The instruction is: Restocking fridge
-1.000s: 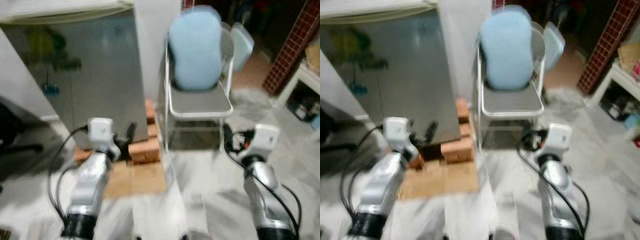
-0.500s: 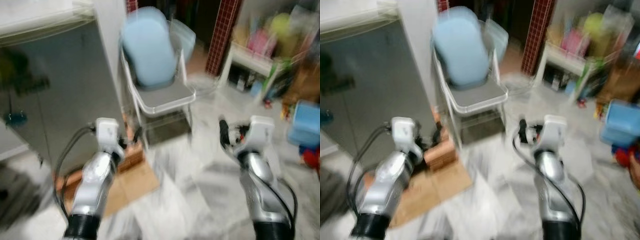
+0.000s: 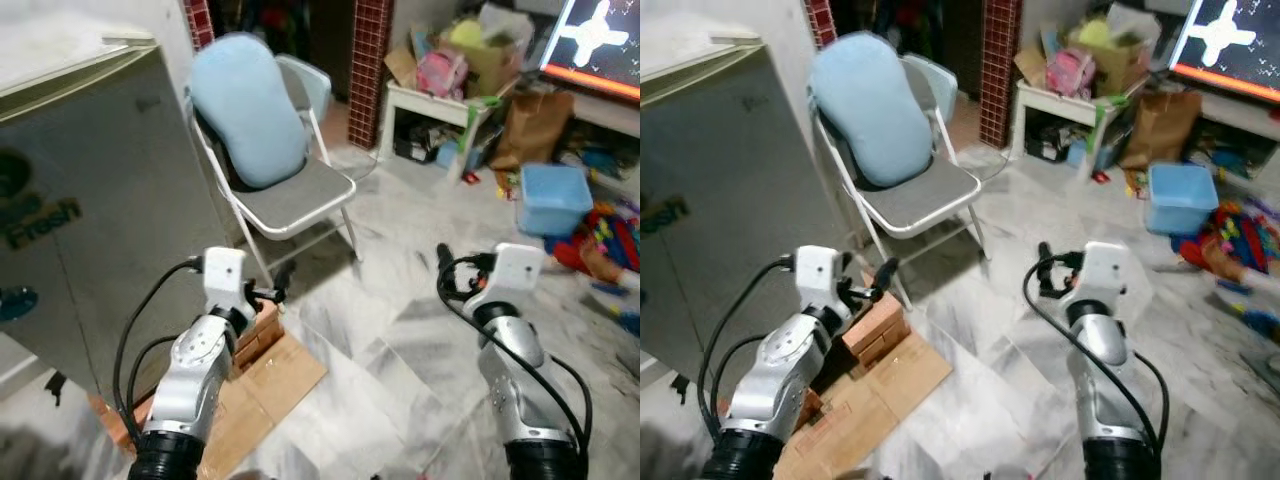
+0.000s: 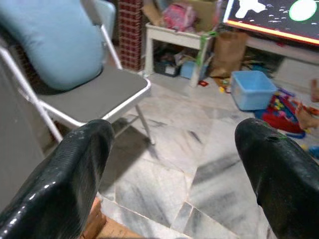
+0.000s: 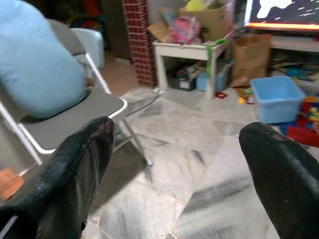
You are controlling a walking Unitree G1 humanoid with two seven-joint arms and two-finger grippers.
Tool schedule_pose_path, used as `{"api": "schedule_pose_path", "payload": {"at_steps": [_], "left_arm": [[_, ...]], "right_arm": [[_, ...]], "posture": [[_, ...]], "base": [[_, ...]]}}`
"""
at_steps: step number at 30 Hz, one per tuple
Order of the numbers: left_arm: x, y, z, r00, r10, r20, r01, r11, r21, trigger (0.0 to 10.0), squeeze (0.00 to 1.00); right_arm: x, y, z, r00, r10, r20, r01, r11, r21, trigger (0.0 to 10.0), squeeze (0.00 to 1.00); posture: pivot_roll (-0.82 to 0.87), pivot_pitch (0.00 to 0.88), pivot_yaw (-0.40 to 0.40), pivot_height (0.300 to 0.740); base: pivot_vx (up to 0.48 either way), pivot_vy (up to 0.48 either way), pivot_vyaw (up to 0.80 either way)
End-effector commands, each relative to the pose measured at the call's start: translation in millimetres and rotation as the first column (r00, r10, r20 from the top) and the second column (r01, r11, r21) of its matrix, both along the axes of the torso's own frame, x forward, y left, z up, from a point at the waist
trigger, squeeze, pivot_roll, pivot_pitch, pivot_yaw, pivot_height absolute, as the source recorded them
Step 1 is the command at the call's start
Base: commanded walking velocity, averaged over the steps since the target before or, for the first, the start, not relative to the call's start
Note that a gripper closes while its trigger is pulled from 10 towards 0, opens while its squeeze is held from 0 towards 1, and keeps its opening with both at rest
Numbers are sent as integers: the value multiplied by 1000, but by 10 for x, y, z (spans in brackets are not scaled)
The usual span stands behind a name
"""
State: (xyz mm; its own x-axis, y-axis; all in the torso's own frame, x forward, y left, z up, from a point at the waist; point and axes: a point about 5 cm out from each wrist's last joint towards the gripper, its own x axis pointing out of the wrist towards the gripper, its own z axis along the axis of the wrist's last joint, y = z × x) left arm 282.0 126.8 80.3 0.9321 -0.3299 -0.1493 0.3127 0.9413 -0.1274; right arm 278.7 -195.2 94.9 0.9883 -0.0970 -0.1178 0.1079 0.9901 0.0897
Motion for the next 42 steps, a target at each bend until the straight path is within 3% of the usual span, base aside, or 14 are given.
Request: {"api": "schedule_pose_path", "payload": {"at_steps": [1,9,14,18,27,31,42], "left_arm": [[-8,97,-1,1000,21,-3,-21,1000,19,10000,0],[-29,71,10,1000,23,14,-24,999,34,10000,0],[-111,162,-7,993,118,15,-119,993,19,10000,0],[-157,193,-4,993,121,16,-121,993,1,10000,0],[-178,183,24,999,22,40,-22,1000,6,10000,0],[-166,109,29,999,-37,36,36,999,17,10000,0],[-138,83,70,997,-55,50,55,998,6,10000,0]], "right_arm": [[27,94,69,999,21,28,-21,1000,14,10000,0],[37,88,41,999,30,17,-30,1000,1,10000,0],[97,146,40,995,101,-3,-101,995,-15,10000,0],[138,175,53,993,118,-4,-118,993,-14,10000,0],[150,149,78,995,98,10,-98,995,-21,10000,0],[50,89,45,998,60,4,-60,998,-22,10000,0],[14,76,35,999,32,1,-32,999,-16,10000,0]], "posture": [[-74,0,43,740],[-51,0,-4,740],[-8,0,-88,740],[0,0,-98,740],[-23,0,-61,740],[-48,0,-32,740],[-53,18,-16,740]], "base": [[0,0,-800],[0,0,-800],[0,0,-800],[0,0,-800],[270,240,-800],[247,0,-800],[0,0,-759]]}}
